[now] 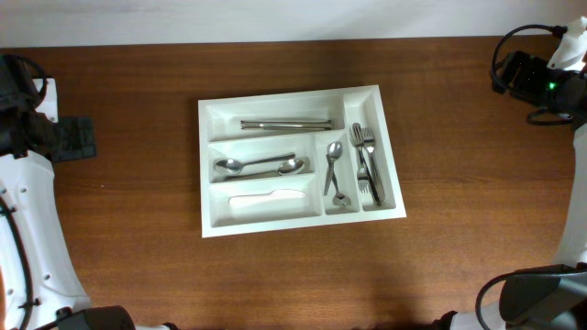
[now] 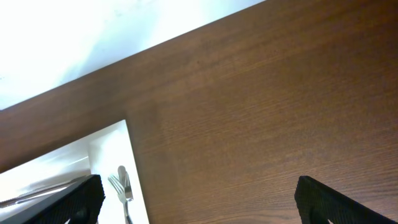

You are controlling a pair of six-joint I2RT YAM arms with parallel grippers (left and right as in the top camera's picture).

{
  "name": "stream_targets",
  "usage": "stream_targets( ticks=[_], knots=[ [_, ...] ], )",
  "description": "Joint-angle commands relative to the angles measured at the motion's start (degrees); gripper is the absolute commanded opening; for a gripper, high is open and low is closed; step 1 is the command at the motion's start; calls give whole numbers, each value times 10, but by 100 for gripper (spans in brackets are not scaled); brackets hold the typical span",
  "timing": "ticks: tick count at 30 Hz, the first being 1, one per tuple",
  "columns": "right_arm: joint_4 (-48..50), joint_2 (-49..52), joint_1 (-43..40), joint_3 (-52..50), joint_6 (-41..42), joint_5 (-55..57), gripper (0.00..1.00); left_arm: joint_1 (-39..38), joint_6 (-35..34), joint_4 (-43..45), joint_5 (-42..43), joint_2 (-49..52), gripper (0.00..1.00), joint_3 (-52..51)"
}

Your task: Pack container

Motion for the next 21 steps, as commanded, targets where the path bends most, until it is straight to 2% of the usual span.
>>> stream_targets(
  ticks=[1,8,14,17,21],
  knots=[
    [2,-2,10,5,-2,-7,99,3,-8,1,2,4,99,-2],
    [1,-56,71,5,-7,0,99,3,-8,1,2,4,99,-2],
    [2,-156,157,-30,-30,147,99,3,-8,1,2,4,99,-2],
    [30,-231,186,-104,-30,161,98,3,-8,1,2,4,99,-2],
    [165,-351,199,-268,-30,130,98,3,-8,1,2,4,99,-2]
  ],
)
